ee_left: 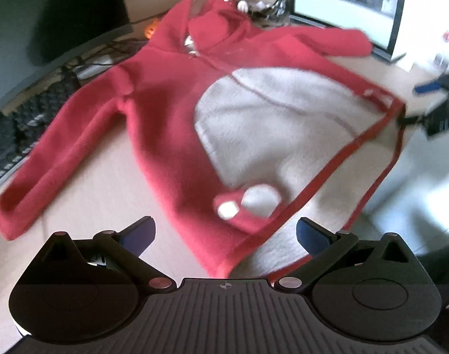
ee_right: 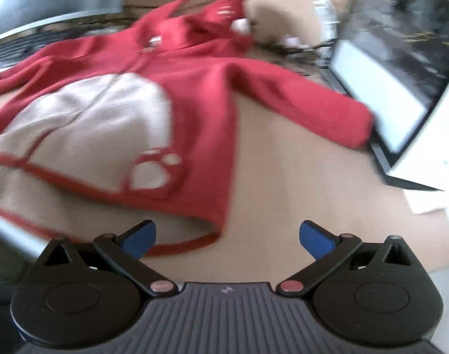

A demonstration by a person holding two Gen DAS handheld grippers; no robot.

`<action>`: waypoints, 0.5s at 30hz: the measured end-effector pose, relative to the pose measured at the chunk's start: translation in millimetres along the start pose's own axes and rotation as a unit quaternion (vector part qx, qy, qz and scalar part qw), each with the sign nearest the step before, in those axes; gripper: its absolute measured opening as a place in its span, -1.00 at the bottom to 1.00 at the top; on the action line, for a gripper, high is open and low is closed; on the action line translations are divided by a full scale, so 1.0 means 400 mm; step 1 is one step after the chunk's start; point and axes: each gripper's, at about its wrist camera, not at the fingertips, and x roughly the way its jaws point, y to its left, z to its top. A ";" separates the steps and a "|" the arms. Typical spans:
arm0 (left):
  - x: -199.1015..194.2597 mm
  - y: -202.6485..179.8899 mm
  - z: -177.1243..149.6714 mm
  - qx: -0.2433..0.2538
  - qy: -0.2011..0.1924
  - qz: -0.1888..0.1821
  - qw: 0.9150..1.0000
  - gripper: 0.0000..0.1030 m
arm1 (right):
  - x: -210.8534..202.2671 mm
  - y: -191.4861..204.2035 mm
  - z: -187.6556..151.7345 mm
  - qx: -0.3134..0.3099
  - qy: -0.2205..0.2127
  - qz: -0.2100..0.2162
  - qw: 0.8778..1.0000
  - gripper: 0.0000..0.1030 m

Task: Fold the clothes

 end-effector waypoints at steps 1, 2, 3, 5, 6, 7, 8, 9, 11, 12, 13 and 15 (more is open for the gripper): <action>0.001 0.008 -0.001 0.000 0.000 0.025 1.000 1.00 | -0.009 -0.018 0.005 0.018 -0.010 -0.017 1.000 1.00; -0.001 0.022 0.001 -0.007 -0.002 0.051 0.999 1.00 | -0.020 -0.038 0.012 0.038 -0.022 -0.035 0.998 1.00; -0.006 0.039 0.005 -0.015 -0.005 0.078 0.997 1.00 | -0.030 -0.058 0.018 0.057 -0.033 -0.052 0.996 1.00; -0.034 0.085 0.016 -0.054 -0.025 0.101 0.993 1.00 | -0.050 -0.088 0.031 0.080 -0.049 -0.067 0.993 1.00; -0.049 0.102 0.020 -0.071 -0.032 0.097 0.992 1.00 | -0.060 -0.098 0.037 0.082 -0.054 -0.063 0.993 1.00; -0.058 0.105 0.021 -0.075 -0.033 0.089 0.993 1.00 | -0.069 -0.108 0.044 0.085 -0.058 -0.059 0.993 1.00; -0.067 0.109 0.022 -0.079 -0.034 0.080 0.993 1.00 | -0.079 -0.118 0.050 0.087 -0.062 -0.055 0.993 1.00; -0.072 0.108 0.021 -0.078 -0.032 0.072 0.994 1.00 | -0.064 -0.111 0.048 0.071 -0.039 -0.053 0.995 1.00; -0.059 0.085 0.002 -0.049 -0.007 0.059 0.997 1.00 | -0.033 -0.095 0.033 0.042 0.012 -0.047 0.998 1.00; -0.048 0.077 -0.016 -0.041 0.011 0.047 0.998 1.00 | -0.026 -0.098 0.021 0.042 0.026 -0.043 0.998 1.00; -0.035 0.072 -0.035 -0.038 0.027 0.037 0.998 1.00 | -0.020 -0.102 0.009 0.043 0.039 -0.039 0.998 1.00; -0.019 0.078 -0.063 -0.055 0.049 0.010 0.997 1.00 | -0.016 -0.120 -0.011 0.057 0.058 -0.016 0.997 1.00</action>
